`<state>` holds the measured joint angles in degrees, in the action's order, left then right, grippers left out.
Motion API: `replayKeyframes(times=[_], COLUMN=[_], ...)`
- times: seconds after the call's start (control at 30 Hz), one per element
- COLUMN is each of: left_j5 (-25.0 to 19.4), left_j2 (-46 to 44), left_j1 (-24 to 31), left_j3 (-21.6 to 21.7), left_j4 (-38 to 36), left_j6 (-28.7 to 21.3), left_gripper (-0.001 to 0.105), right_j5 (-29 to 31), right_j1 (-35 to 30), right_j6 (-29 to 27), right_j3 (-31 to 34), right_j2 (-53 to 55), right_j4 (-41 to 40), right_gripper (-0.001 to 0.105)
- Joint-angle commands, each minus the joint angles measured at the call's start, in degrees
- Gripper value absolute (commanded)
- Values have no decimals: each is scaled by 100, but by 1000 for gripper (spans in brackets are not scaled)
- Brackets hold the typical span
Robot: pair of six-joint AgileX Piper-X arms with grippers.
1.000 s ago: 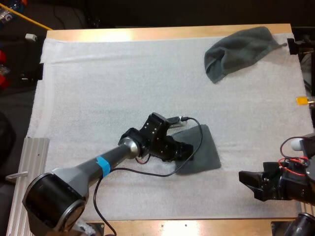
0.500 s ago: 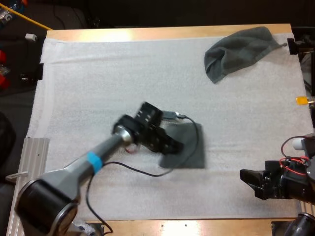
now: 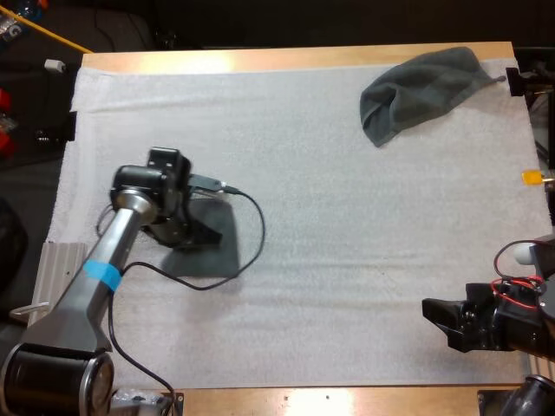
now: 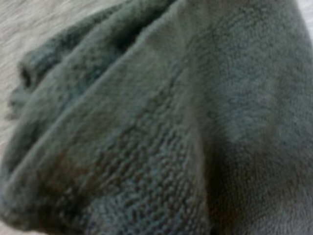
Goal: Pick towel from pile, fold and stack
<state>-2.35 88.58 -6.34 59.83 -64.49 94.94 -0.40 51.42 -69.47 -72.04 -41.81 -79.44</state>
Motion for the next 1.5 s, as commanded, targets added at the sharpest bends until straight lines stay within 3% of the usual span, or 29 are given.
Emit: replayKeyframes(times=[0.0, 0.1, 0.3, 0.4, 0.47, 0.57, 0.67, 0.73, 0.8, 0.97, 1.03, 1.3, 1.47], left_j5=[-282, -623, -742, -991, -1250, -1752, -2615, -2724, -2575, -988, -655, -523, -175], left_j2=[-44, -44, -44, -44, -44, -44, -44, -44, -45, -73, -73, -62, 151], left_j1=[137, 487, 907, 991, 991, 991, 991, 991, 991, 991, 991, 991, 991], left_j3=[33, 33, 33, 33, 33, 33, 35, 83, 136, 187, 187, 187, 187], left_j4=[-90, -156, -153, -138, -116, -108, -108, -131, -162, 0, 146, 765, 1077], left_j6=[-78, -212, -212, -212, -212, -212, -211, -180, -153, 69, 141, 451, 661], left_gripper=[0, 0, 2, 21, 45, 71, 63, 58, 55, 59, 60, 61, 61], right_j5=[40, 40, 40, 40, 40, 40, 40, 40, 40, 40, 40, 40, 40], right_j1=[-12, -12, -12, -12, -12, -12, -12, -12, -12, -12, -12, -12, -12], right_j6=[13, 13, 13, 13, 13, 13, 13, 13, 13, 13, 13, 25, 25], right_j3=[-46, -46, -46, -46, -46, -46, -46, -46, -46, -46, -46, -46, -46], right_j2=[1, 1, 1, 1, 1, 1, 1, 1, 1, 1, 1, 1, 1], right_j4=[-10, -10, -10, -10, -10, -10, -10, -10, -10, -10, -10, -202, -278], right_gripper=[68, 68, 68, 68, 68, 68, 68, 68, 68, 68, 68, 68, 68])
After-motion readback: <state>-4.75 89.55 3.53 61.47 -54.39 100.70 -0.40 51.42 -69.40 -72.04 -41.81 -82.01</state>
